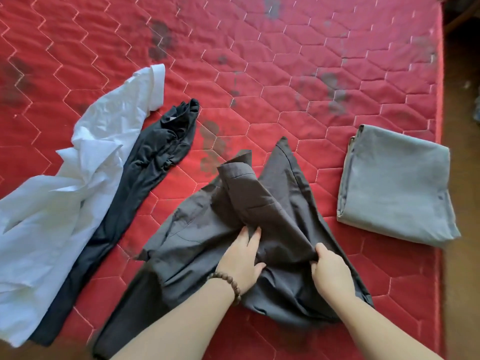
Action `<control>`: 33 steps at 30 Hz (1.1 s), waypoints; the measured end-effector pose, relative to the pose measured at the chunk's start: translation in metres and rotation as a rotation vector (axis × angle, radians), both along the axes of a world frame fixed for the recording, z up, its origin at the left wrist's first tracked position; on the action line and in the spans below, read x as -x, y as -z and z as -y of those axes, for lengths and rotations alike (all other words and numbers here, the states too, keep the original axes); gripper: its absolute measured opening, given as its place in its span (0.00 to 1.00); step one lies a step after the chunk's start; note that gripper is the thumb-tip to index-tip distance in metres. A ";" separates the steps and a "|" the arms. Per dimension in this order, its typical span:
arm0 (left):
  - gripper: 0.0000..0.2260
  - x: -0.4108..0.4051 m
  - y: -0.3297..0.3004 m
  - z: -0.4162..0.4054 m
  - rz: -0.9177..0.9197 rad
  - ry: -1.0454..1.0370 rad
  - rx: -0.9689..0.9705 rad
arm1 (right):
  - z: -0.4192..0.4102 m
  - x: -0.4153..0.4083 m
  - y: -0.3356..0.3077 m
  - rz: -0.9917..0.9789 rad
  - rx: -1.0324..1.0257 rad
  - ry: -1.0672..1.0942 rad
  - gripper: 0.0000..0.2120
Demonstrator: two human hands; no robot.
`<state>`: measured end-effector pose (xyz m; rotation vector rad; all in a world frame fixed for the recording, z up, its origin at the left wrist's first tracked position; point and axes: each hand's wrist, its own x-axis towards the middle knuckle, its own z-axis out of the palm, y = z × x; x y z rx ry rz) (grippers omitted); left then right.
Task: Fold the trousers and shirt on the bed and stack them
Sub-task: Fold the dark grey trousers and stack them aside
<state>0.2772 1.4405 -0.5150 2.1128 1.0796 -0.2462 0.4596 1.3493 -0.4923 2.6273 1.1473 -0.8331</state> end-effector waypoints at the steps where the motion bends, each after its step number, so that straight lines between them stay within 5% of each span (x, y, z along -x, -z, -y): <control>1: 0.36 -0.007 -0.002 0.009 -0.008 0.047 0.001 | 0.012 -0.005 -0.002 -0.018 0.050 0.011 0.06; 4: 0.33 -0.015 -0.012 0.023 0.043 0.028 -0.081 | 0.031 -0.012 -0.010 -0.087 0.031 0.092 0.10; 9: 0.27 -0.005 -0.033 -0.019 0.228 -0.237 -0.360 | -0.015 0.004 -0.026 -0.071 -0.344 0.094 0.26; 13: 0.34 0.024 -0.031 -0.076 -0.037 -0.382 -0.401 | -0.085 0.028 -0.022 -0.079 -0.465 -0.021 0.37; 18: 0.43 0.056 -0.009 -0.097 -0.278 -0.292 -0.132 | -0.149 0.042 0.000 -0.021 -0.231 0.043 0.52; 20: 0.40 0.061 0.002 -0.096 -0.293 -0.311 -0.114 | -0.159 0.041 0.010 -0.035 -0.148 0.154 0.50; 24: 0.18 0.072 0.011 -0.092 -0.170 -0.437 -0.125 | -0.149 0.034 0.018 -0.065 -0.225 0.285 0.21; 26: 0.15 0.075 0.010 -0.086 -0.096 -0.457 -0.111 | -0.135 0.033 0.015 -0.107 -0.251 0.317 0.15; 29: 0.10 0.070 -0.001 -0.073 0.015 -0.472 -0.090 | -0.115 0.037 0.006 -0.124 -0.247 0.334 0.22; 33: 0.06 0.046 -0.025 -0.044 0.233 -0.377 -0.174 | -0.100 0.058 -0.019 0.220 -0.442 -0.004 0.34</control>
